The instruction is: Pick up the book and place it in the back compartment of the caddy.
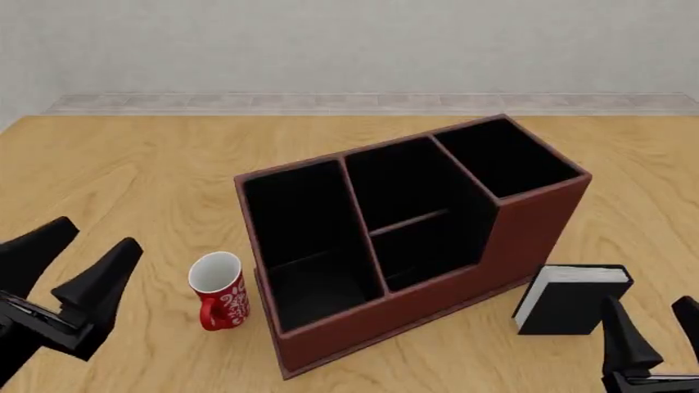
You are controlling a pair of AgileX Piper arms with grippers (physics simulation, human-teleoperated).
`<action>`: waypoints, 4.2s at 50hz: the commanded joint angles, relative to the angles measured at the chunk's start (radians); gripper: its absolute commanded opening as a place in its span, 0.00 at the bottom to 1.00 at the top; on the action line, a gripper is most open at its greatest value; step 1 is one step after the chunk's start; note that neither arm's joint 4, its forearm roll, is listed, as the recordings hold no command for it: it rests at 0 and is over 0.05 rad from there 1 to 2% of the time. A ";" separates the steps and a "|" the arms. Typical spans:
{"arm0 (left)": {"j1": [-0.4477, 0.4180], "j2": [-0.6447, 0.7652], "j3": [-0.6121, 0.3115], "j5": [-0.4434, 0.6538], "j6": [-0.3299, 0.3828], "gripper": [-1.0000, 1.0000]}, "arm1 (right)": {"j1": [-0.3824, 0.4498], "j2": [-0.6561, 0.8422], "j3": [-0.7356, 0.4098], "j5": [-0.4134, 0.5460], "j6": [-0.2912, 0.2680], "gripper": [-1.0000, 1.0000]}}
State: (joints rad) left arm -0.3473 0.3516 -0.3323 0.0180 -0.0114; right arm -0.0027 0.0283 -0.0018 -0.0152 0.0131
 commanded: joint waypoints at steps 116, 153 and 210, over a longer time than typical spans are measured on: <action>-0.762 1.496 -0.775 -0.413 -0.084 1.00 | 0.001 0.030 0.001 -0.034 -0.004 1.00; -0.751 1.641 -0.977 -0.332 -0.027 1.00 | 0.002 0.028 0.001 -0.034 -0.006 1.00; -0.785 1.873 -1.207 -0.243 -0.015 1.00 | 0.002 0.046 0.001 -0.047 0.001 1.00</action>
State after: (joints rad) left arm -1.1355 2.1973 -1.5216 -0.2243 -0.0282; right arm -0.0010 0.0687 -0.0009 -0.0569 0.0130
